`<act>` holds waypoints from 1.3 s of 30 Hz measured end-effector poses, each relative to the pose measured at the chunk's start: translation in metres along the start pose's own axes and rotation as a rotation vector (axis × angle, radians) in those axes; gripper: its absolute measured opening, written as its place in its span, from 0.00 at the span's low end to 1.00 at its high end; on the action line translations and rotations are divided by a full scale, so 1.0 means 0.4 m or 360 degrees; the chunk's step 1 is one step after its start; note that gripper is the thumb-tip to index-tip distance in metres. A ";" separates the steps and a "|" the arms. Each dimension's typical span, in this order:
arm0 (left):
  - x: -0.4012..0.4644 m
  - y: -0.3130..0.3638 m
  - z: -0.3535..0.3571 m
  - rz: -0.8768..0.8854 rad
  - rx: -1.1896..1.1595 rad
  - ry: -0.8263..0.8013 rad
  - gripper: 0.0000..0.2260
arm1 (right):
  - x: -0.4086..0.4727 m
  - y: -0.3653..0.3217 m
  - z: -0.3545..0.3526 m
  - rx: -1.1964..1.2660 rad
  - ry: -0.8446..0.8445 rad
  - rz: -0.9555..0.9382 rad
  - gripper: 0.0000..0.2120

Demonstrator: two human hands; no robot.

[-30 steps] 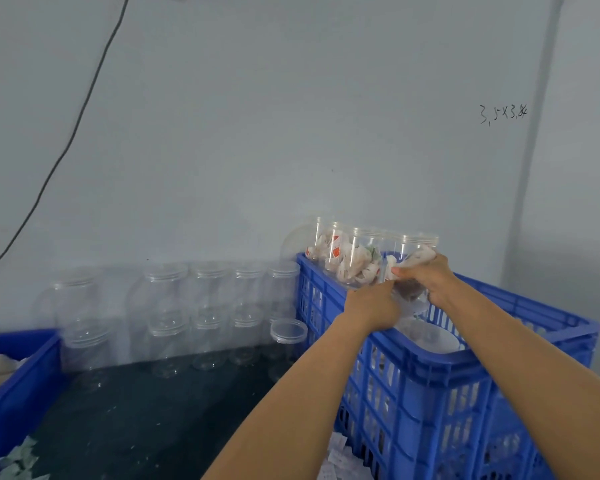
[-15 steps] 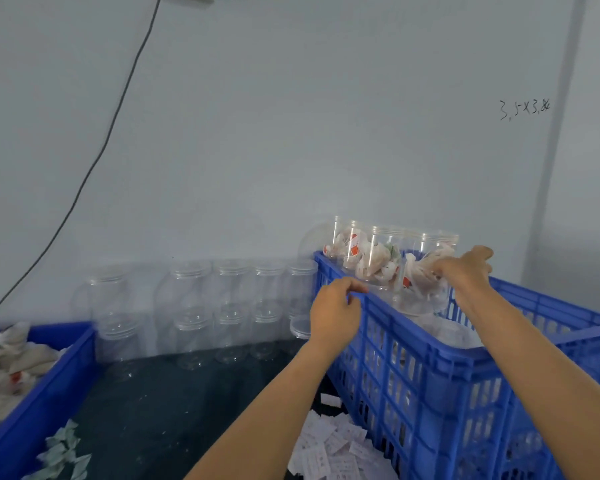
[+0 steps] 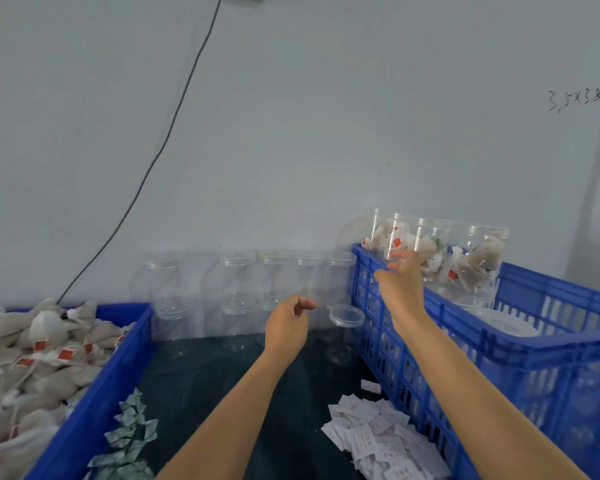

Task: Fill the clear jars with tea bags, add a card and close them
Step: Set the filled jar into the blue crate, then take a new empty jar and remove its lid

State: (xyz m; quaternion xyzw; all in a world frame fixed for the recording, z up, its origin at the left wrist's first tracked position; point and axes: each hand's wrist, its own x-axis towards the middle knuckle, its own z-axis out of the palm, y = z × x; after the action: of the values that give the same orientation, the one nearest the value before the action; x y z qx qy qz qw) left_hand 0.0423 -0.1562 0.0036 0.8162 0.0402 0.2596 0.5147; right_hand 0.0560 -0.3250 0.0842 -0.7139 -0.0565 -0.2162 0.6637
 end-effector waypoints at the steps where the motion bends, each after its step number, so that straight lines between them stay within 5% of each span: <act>1: 0.001 -0.016 -0.008 -0.0030 0.0003 0.0005 0.13 | -0.002 0.011 0.013 -0.0015 -0.0012 0.0023 0.23; 11: 0.055 -0.163 0.109 -0.0291 -0.0134 -0.0147 0.12 | 0.057 0.223 0.091 -0.0216 -0.0049 0.0264 0.20; 17: 0.129 -0.244 0.246 -0.0386 -0.0155 -0.0310 0.21 | 0.114 0.381 0.146 -0.0252 0.0008 0.0407 0.13; 24: 0.180 -0.286 0.343 -0.0433 -0.0413 -0.0444 0.28 | 0.133 0.487 0.189 -0.0304 -0.0089 0.0494 0.29; 27: 0.185 -0.300 0.364 -0.0446 -0.0594 -0.0457 0.31 | 0.129 0.504 0.196 -0.0266 -0.0145 0.0511 0.38; 31: 0.180 -0.303 0.348 -0.0406 -0.0780 -0.0347 0.33 | 0.117 0.498 0.201 -0.0143 -0.0108 0.0484 0.34; 39: 0.116 -0.229 0.172 -0.0030 -0.0435 -0.0155 0.27 | 0.017 0.363 0.234 0.0156 -0.0241 0.0249 0.32</act>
State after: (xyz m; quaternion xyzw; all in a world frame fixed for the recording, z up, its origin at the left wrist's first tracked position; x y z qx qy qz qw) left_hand 0.1326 -0.1542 -0.0806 0.7497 -0.0130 0.2179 0.6248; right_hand 0.1373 -0.2519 -0.0499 -0.6972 -0.0609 -0.1062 0.7064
